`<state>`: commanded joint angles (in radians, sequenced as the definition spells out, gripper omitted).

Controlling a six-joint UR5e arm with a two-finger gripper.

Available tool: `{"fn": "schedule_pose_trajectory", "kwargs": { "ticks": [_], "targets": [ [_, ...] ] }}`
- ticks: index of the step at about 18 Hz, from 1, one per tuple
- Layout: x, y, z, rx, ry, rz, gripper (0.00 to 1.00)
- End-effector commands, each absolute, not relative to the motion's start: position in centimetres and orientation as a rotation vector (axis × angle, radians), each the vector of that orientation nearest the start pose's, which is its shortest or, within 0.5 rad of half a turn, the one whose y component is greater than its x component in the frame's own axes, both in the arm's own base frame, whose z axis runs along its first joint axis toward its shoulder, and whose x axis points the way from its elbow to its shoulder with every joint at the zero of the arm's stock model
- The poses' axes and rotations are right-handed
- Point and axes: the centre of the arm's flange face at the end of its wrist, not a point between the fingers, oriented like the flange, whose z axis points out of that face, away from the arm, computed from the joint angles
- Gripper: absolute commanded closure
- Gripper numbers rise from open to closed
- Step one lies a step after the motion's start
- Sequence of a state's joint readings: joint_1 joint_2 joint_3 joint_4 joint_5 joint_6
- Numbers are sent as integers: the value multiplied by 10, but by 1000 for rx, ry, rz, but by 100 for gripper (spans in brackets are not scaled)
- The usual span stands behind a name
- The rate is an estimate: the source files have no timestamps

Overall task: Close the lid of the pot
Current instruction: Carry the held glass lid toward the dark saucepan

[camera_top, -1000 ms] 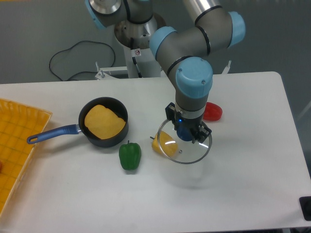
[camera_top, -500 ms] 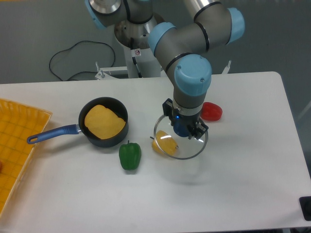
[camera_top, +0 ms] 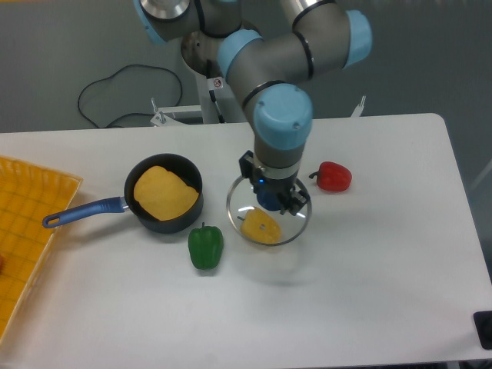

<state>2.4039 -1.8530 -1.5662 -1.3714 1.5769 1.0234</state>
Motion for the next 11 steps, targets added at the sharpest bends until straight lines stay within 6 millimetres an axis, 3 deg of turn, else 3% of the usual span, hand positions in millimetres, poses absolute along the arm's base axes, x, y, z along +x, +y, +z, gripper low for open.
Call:
{"fn": "schedule_pose_trajectory", "kwargs": {
  "ticks": [5, 11],
  "targets": [
    [-327, 498, 349, -3190, 280, -114, 60],
    [-285, 498, 344, -3199, 293, -126, 60]
  ]
}}
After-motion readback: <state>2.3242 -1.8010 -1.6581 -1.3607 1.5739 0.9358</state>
